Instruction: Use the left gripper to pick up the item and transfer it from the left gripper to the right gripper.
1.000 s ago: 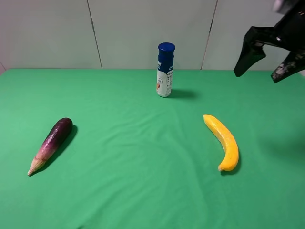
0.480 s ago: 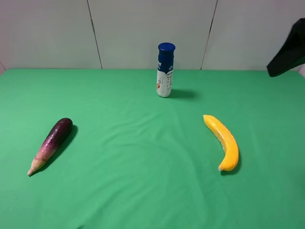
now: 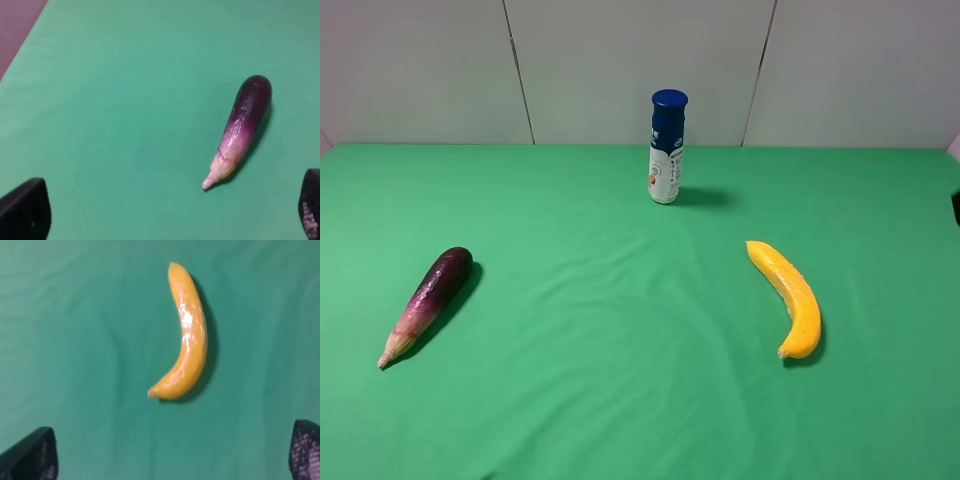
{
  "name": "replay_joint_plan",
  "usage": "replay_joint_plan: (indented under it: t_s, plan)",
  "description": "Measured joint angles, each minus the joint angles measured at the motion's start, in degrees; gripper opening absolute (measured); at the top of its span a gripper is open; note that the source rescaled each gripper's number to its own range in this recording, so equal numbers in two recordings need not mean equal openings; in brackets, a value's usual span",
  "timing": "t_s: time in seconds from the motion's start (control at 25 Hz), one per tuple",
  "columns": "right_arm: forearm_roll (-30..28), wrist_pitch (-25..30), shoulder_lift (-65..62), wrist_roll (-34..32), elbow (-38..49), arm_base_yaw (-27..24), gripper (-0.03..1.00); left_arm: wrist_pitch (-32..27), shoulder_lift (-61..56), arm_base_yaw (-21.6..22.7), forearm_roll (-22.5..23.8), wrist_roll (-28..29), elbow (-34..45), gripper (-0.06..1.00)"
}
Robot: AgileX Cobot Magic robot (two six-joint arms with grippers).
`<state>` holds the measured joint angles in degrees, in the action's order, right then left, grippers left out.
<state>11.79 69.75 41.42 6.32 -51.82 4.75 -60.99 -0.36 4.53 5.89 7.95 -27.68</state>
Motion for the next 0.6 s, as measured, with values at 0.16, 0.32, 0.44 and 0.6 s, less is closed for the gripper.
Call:
replay_joint_plan:
  t_s: [0.16, 0.32, 0.44, 0.6]
  plan:
    - [-1.6, 0.0, -7.7, 0.0, 5.2, 0.0, 1.00, 0.0, 0.0, 0.0, 0.0, 0.0, 0.0, 1.00]
    - [-3.8, -1.2, -15.3, 0.0, 9.1, 0.0, 1.00, 0.0, 0.0, 0.0, 0.0, 0.0, 0.0, 1.00]
    - [-4.9, -3.7, -20.4, 0.0, 11.9, -0.8, 1.00, 0.0, 0.0, 0.0, 0.0, 0.0, 0.0, 1.00]
    - [-5.7, -7.7, -27.9, 0.0, 16.2, -3.4, 1.00, 0.0, 0.0, 0.0, 0.0, 0.0, 0.0, 1.00]
